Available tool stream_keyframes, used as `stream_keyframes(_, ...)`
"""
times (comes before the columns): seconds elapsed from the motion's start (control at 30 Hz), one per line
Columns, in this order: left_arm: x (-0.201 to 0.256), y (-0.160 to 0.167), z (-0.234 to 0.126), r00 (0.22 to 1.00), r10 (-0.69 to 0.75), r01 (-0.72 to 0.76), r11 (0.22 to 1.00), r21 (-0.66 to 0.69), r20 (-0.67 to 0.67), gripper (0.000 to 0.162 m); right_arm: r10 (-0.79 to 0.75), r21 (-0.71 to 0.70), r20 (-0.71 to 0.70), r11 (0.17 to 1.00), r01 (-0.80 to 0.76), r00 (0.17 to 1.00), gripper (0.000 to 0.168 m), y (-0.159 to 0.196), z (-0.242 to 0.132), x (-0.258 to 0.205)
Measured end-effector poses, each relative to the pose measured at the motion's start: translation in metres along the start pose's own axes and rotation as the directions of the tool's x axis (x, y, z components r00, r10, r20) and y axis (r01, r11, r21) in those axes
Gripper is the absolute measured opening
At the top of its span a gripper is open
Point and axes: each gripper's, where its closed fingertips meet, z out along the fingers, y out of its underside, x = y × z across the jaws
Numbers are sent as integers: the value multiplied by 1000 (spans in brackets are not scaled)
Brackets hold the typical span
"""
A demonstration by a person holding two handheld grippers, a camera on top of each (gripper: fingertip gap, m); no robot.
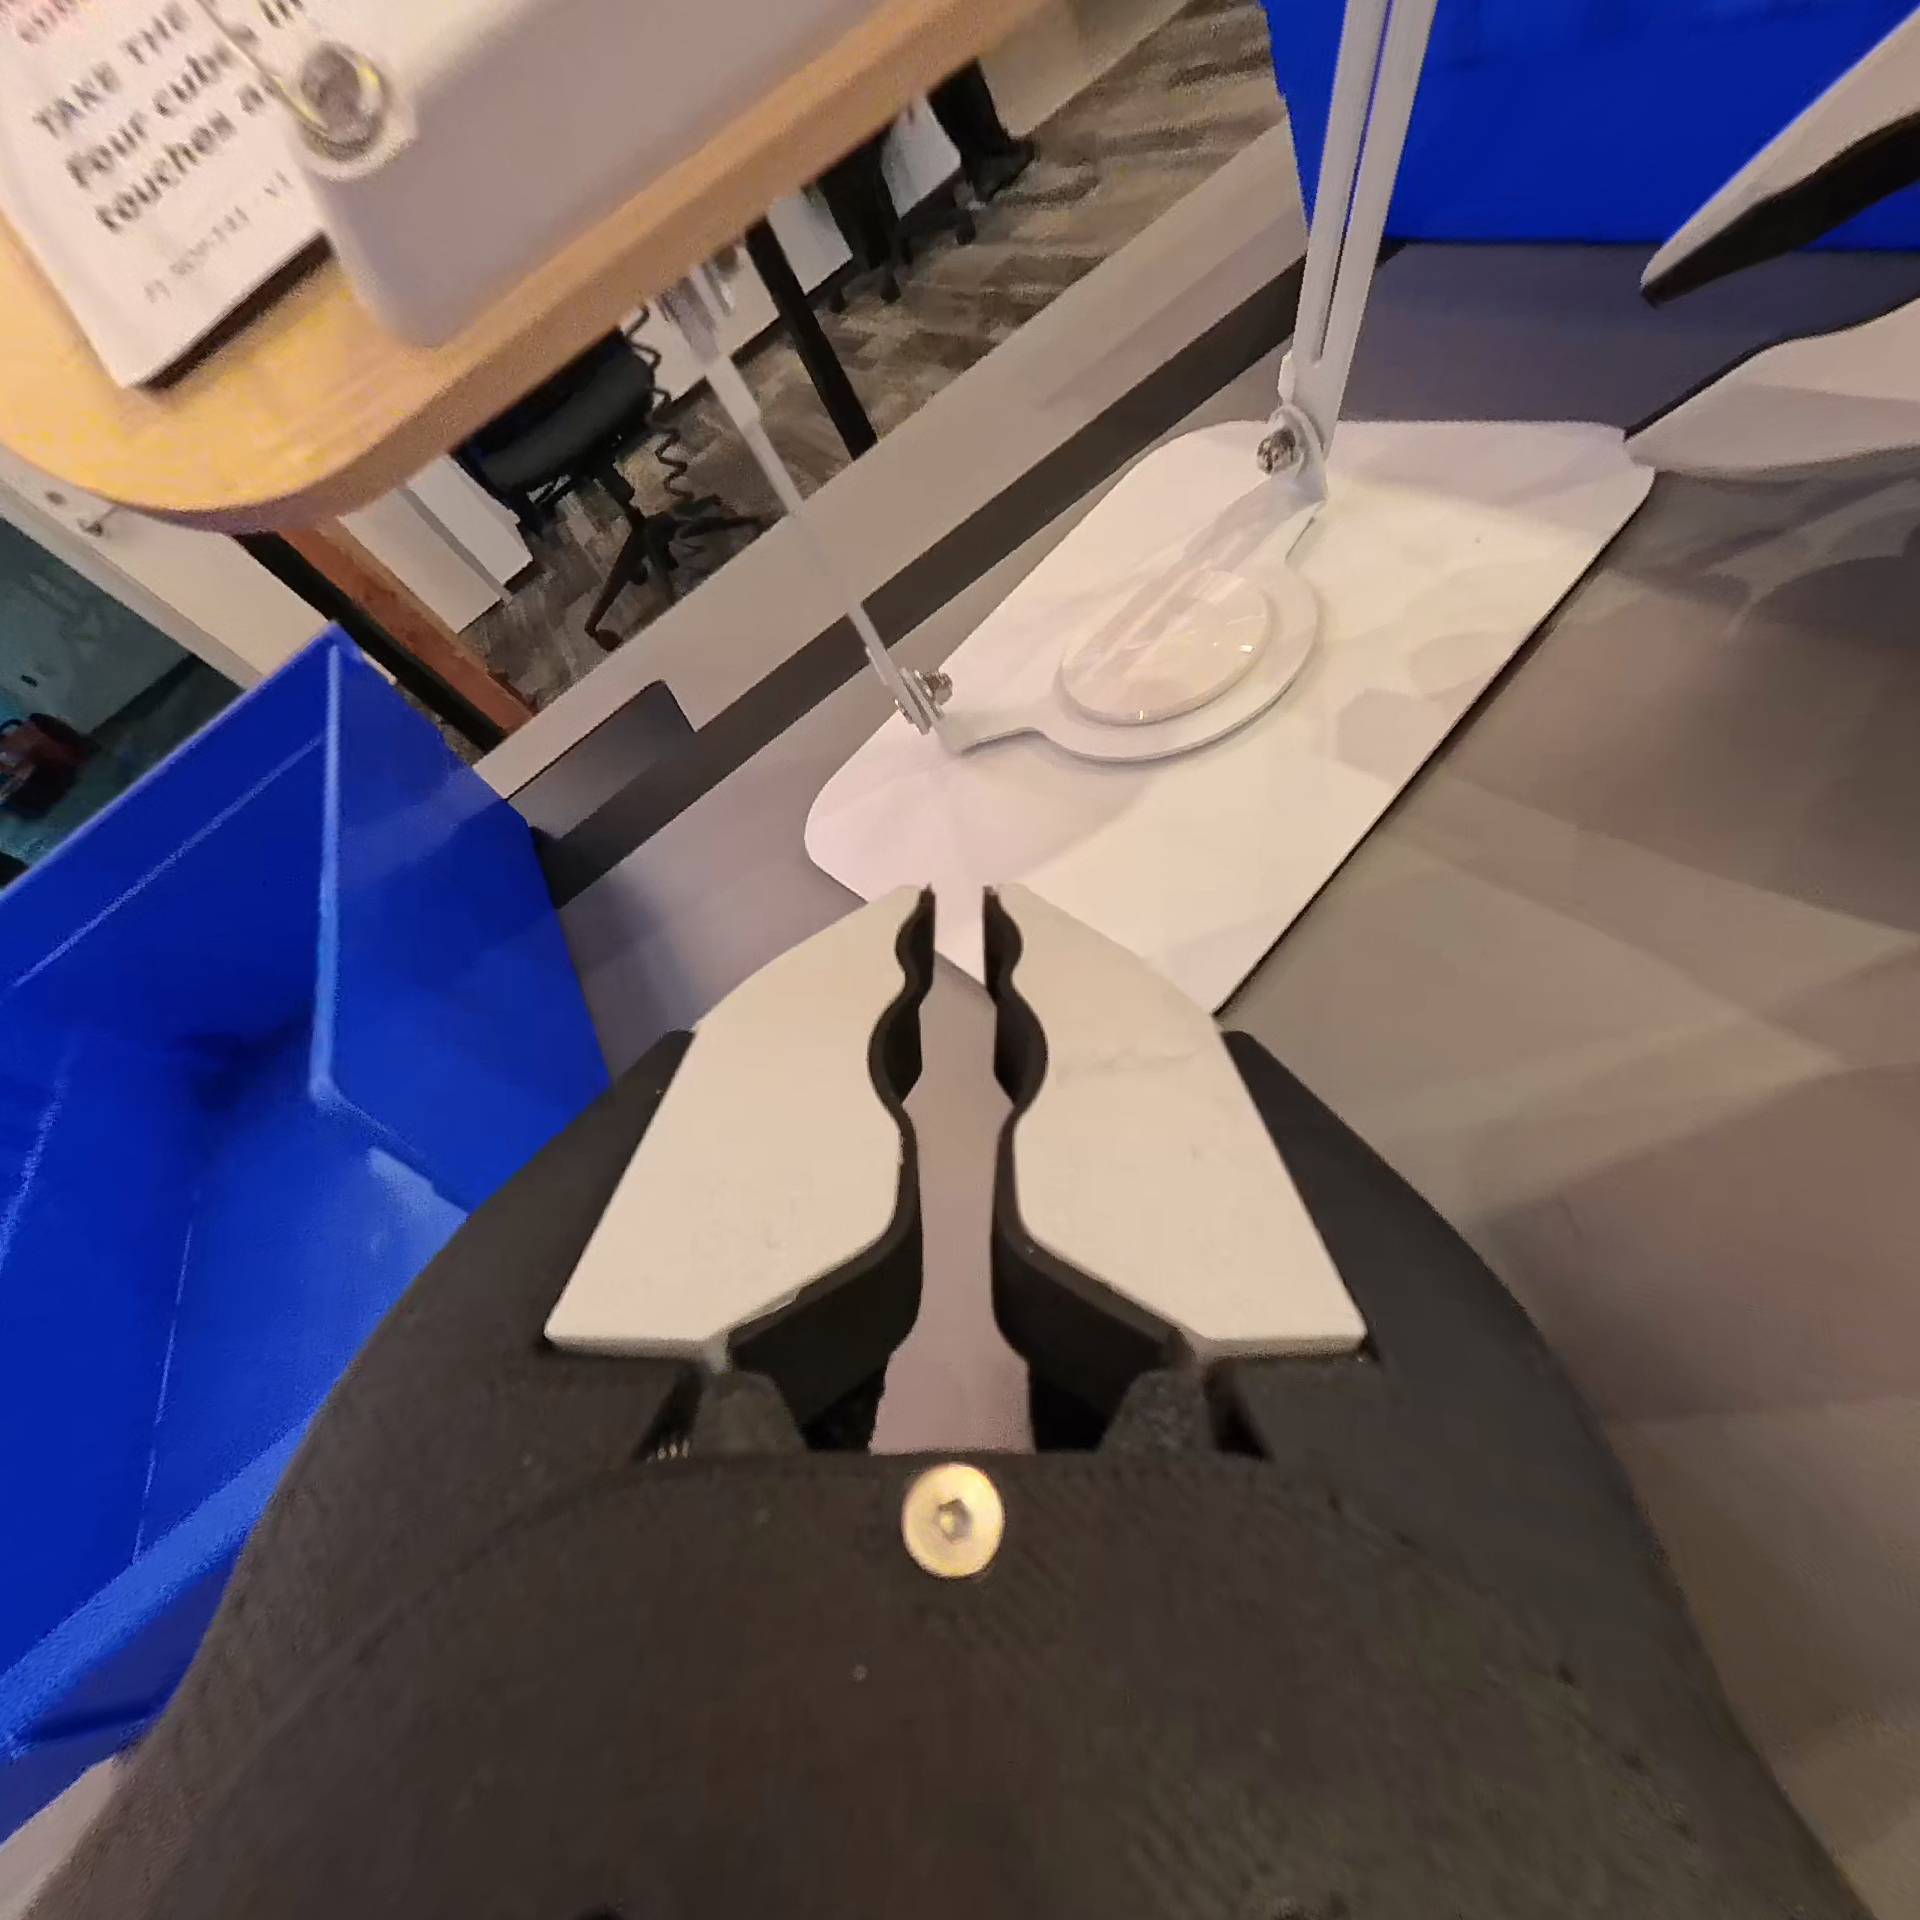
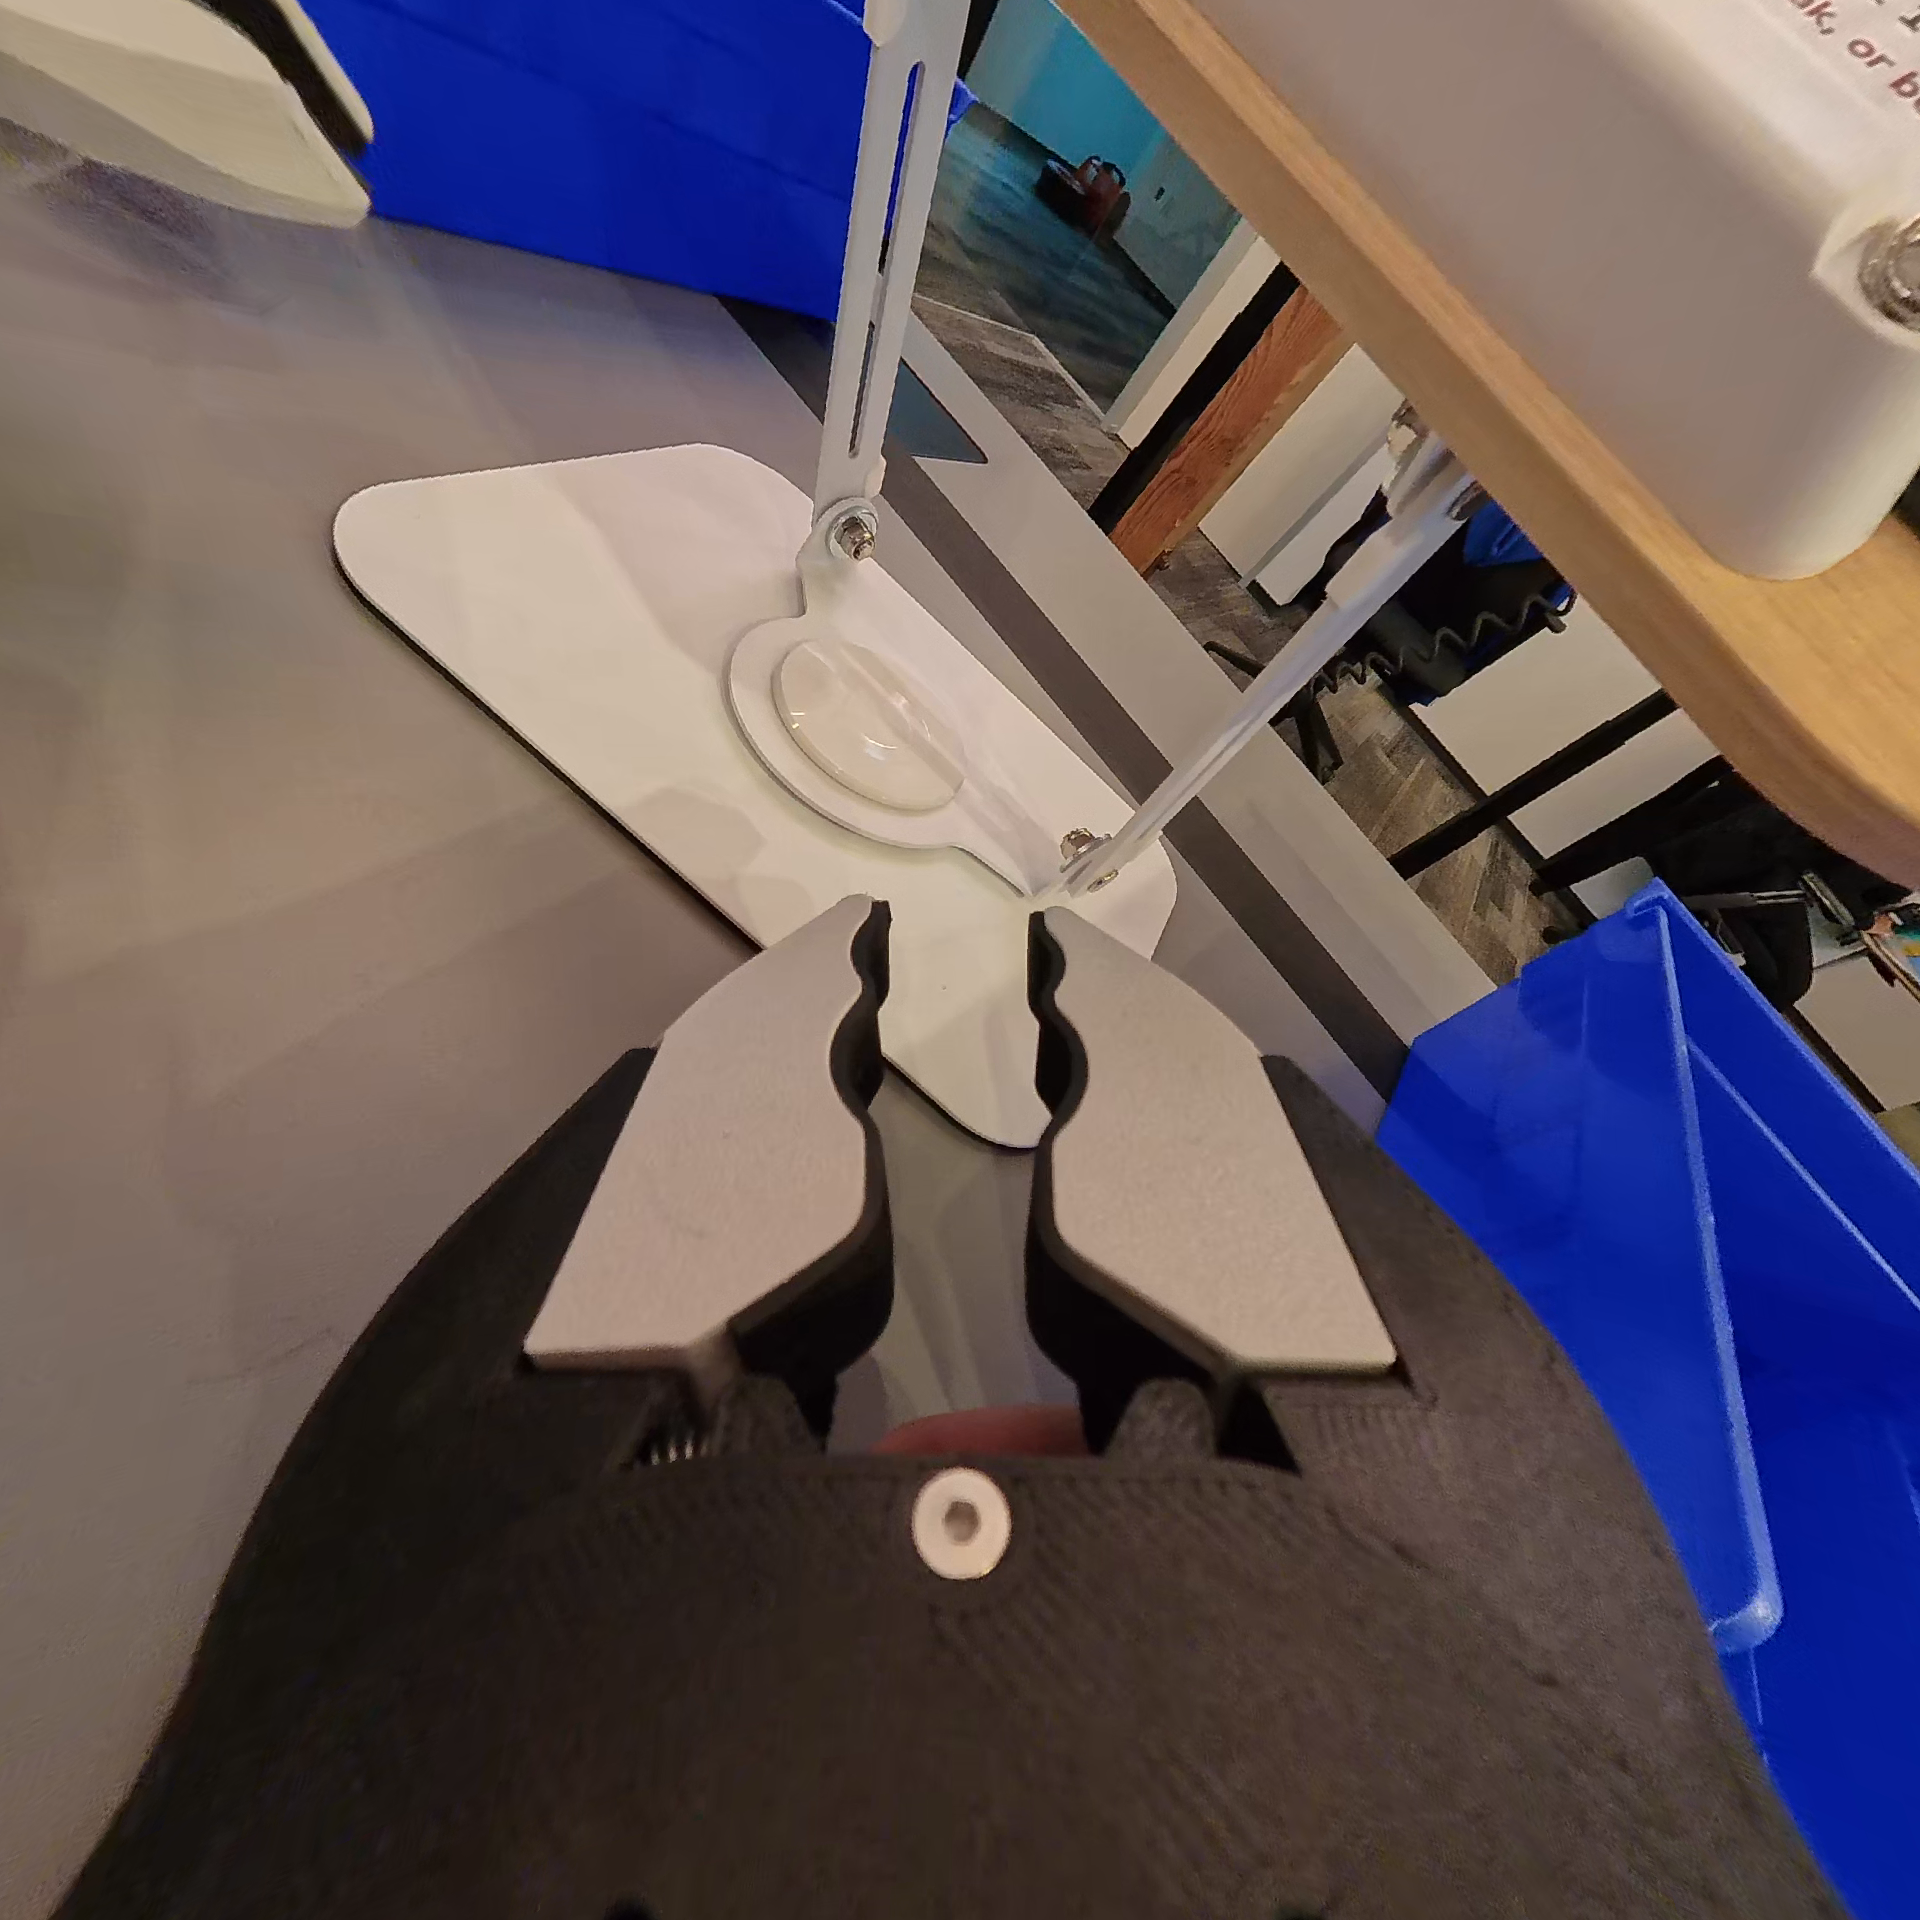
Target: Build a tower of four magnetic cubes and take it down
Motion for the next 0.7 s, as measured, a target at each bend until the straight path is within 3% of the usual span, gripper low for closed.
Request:
stream_keyframes(0.13,5,-16,-11,996,-8,17,995,94,-93,20,2,-2,2,1000,-2,1000,26,0,0,0)
stream_keyframes(0.23,25,-22,-16,966,-11,46,990,130,-260,33,6,-2,1,1000,-6,1000,26,0,0,0)
stream_keyframes(0.37,64,-35,-35,838,-20,135,976,172,-545,51,8,-1,1,1000,-8,1000,26,0,0,1)
stream_keyframes(0.53,87,-55,-64,700,9,232,943,240,-714,58,9,-1,2,1000,-9,1000,26,0,0,0)
stream_keyframes(0.7,92,-64,-80,639,42,278,918,281,-768,56,9,-2,4,1000,-9,1000,26,0,1,0)
